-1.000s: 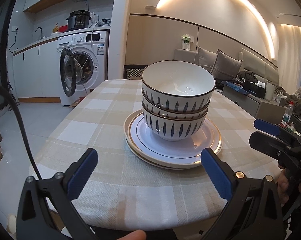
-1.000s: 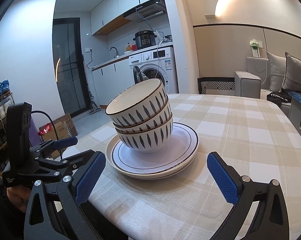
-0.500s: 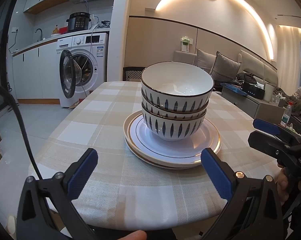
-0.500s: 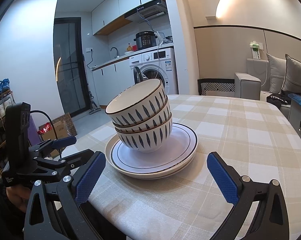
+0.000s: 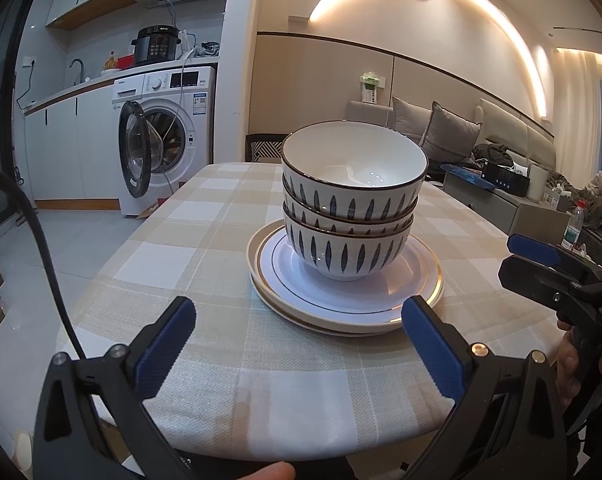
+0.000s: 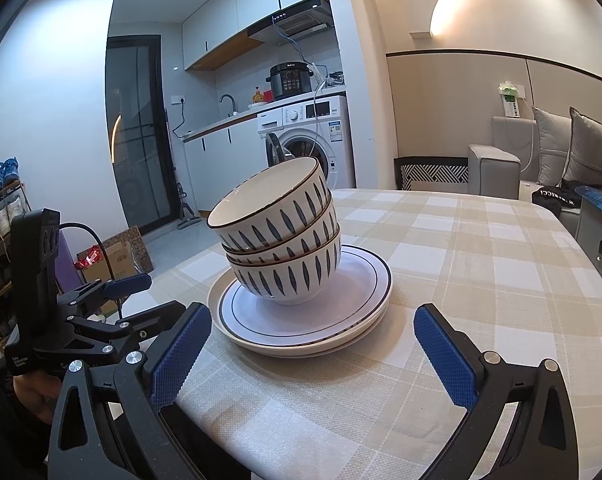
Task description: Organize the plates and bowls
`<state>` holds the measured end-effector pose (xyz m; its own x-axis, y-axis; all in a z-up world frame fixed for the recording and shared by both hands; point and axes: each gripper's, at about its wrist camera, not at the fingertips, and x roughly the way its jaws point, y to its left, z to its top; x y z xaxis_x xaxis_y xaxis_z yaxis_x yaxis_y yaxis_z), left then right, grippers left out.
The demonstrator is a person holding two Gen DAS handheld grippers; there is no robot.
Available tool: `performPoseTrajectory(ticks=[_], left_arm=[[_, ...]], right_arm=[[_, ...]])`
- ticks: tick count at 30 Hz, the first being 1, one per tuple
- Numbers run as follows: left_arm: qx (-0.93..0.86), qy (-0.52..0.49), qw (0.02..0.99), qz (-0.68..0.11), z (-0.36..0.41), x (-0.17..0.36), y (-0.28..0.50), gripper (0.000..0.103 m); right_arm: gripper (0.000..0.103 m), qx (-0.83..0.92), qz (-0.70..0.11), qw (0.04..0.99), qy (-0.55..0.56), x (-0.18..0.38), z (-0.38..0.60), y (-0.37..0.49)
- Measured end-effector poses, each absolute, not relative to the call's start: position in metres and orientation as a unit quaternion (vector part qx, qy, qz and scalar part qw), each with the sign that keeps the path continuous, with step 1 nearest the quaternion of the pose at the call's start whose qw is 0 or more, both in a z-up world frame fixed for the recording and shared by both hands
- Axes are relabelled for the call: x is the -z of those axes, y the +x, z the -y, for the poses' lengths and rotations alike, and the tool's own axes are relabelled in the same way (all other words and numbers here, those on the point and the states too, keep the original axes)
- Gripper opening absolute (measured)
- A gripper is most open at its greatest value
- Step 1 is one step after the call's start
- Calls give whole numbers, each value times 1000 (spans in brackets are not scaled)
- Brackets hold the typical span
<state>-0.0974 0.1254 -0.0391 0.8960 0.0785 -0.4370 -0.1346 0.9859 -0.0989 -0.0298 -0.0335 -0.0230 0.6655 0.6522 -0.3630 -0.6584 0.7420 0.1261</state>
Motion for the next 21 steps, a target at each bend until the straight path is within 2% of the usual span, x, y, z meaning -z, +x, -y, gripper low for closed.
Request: performPoseTrajectory(ticks=[21], left_arm=[[-51,-66,972,-221,-126,41,-97,103]], right_arm=[[103,-363,-201,910,-10,25,32,-28]])
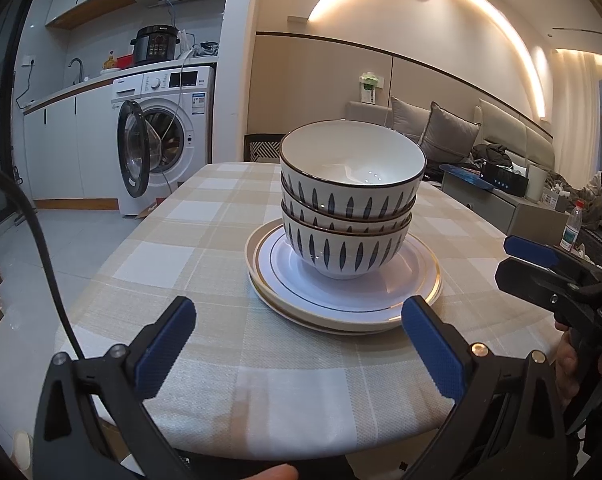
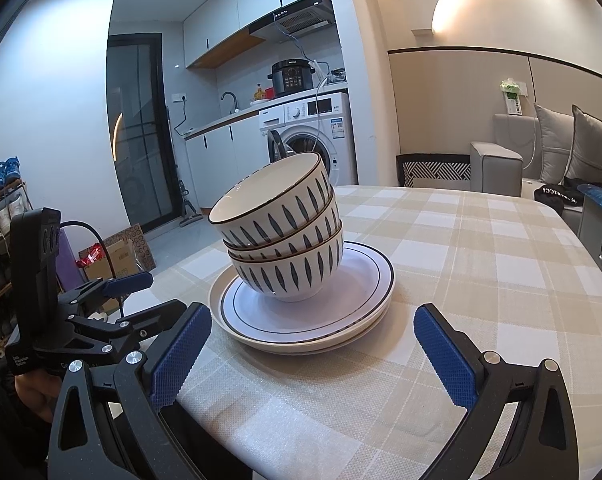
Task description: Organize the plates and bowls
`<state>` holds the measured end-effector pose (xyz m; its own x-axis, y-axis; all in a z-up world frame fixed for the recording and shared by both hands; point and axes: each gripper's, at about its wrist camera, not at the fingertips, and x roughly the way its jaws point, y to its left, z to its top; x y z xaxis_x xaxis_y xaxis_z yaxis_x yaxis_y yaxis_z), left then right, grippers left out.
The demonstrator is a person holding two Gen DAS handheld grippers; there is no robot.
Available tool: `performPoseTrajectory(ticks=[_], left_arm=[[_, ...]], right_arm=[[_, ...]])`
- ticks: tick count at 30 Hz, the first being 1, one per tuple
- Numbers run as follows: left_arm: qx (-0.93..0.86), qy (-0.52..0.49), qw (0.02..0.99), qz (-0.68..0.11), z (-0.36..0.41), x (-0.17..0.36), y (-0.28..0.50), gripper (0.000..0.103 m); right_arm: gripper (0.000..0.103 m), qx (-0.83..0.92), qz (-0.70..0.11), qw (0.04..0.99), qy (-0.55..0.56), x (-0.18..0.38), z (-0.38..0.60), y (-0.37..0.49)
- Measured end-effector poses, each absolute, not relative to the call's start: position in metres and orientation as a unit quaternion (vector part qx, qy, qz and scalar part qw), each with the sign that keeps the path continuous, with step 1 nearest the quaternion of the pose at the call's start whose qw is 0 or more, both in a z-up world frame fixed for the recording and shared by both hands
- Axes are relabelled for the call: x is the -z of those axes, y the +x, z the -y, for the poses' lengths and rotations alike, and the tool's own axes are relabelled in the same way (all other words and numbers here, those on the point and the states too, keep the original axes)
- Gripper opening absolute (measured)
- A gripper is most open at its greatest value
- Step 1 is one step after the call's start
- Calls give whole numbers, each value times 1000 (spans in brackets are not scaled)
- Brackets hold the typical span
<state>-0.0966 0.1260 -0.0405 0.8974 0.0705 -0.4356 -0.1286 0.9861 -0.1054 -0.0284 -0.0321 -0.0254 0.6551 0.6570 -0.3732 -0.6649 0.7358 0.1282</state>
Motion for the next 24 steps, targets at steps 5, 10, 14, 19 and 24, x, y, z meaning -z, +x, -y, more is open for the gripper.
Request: performPoseTrajectory(ticks=[5,10,14,19,24], left_arm=[[-50,-64,972,-221,-126,41,-96,103],[-51,-64,972,-221,-125,41,-96,103],[-51,-63,972,-223,-124,42,-95,103],[-49,-55,972,-221,-121,42,-96,103],[-49,-56,973,-220,-120,43,-96,103]], right_arm=[[103,-365,-202,909,-11,26,32,-29],[103,-365,-202,909,-12,26,31,-28],[103,-366,-203,908,-14,26,32,-29],[103,-368,-198,909,-10,25,34,-29],[103,-367,-202,908,-5,26,35,-27]])
